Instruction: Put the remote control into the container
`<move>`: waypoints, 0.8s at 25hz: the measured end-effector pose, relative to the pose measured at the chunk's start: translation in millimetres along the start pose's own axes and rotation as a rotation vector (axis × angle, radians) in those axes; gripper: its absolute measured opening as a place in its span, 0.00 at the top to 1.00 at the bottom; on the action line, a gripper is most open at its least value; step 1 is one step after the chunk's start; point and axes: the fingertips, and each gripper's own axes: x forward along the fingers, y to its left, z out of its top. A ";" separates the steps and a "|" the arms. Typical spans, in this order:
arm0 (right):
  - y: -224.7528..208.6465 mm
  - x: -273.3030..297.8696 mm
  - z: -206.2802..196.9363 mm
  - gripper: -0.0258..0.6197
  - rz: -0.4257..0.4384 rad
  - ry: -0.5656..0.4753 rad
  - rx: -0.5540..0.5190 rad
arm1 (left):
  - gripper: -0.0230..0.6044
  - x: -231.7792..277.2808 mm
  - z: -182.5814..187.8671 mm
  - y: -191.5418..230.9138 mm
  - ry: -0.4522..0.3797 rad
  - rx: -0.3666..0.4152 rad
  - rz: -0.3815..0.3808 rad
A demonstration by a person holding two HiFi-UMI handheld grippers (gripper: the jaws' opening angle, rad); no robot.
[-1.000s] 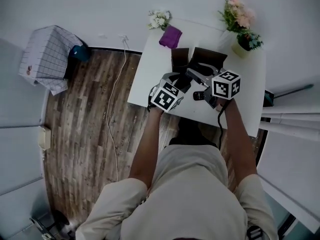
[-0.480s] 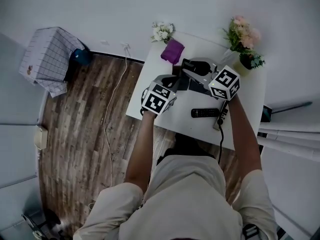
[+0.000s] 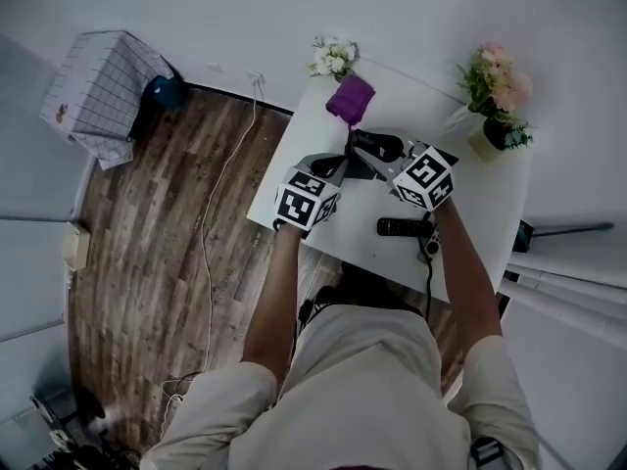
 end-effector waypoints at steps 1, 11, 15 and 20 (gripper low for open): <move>-0.1 1.2 -5.7 0.80 -0.009 0.009 0.006 | 0.96 -0.9 -1.6 -0.9 -0.004 -0.012 0.001; -12.8 -0.2 -38.6 0.78 -0.172 0.099 0.111 | 0.96 -17.1 -15.2 -10.6 0.018 -0.003 0.006; -18.2 -18.3 -28.8 0.70 -0.263 0.095 0.112 | 0.96 -27.6 -12.9 -11.4 0.002 0.003 0.028; -12.4 -60.2 -16.6 0.68 -0.392 0.067 0.094 | 0.96 -49.1 -10.1 -27.3 -0.028 0.039 0.033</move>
